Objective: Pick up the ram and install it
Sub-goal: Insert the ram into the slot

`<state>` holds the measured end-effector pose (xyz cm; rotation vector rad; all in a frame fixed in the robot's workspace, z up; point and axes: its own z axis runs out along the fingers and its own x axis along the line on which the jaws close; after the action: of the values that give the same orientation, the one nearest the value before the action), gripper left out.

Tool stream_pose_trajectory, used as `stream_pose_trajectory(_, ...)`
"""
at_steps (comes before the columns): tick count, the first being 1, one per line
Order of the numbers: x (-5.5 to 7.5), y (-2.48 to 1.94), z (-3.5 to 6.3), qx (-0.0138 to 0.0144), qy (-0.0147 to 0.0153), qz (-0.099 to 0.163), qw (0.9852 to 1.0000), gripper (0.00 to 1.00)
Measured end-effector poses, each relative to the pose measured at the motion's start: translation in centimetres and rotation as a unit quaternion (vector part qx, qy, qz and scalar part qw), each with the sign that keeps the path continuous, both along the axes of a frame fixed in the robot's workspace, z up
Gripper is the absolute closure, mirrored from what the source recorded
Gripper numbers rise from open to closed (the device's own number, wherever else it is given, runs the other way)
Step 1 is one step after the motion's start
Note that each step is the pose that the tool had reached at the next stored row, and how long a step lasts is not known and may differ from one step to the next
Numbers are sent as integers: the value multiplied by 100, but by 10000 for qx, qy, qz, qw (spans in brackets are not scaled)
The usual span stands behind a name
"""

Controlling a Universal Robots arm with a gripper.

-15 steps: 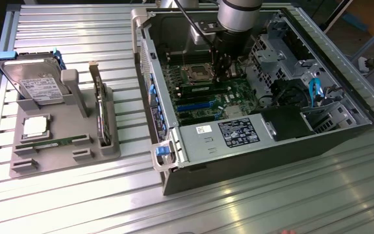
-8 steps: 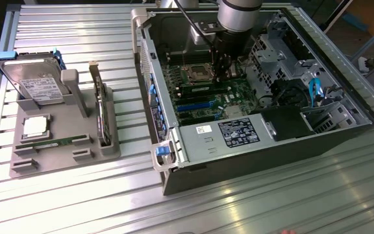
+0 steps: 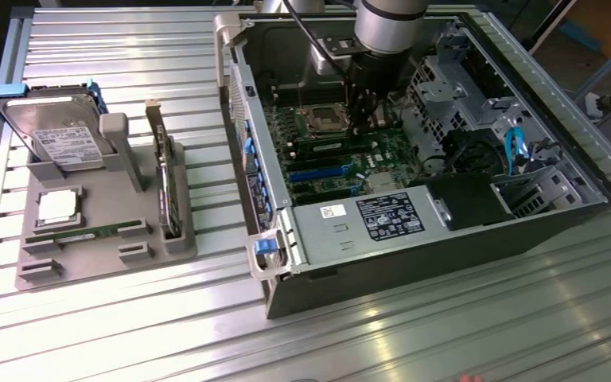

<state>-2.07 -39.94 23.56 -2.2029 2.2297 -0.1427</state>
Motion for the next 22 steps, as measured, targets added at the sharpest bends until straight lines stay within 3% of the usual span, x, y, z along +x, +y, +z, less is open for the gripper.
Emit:
stream_pose_trajectory(6, 0, 1, -6, 2, -3, 1, 10000, 88)
stream_pose_trajectory(18, 1, 0, 128, 1, -2, 0, 10000, 88)
stream_pose_trajectory(22, 10, 1, 162, 1, 16, 1, 10000, 88)
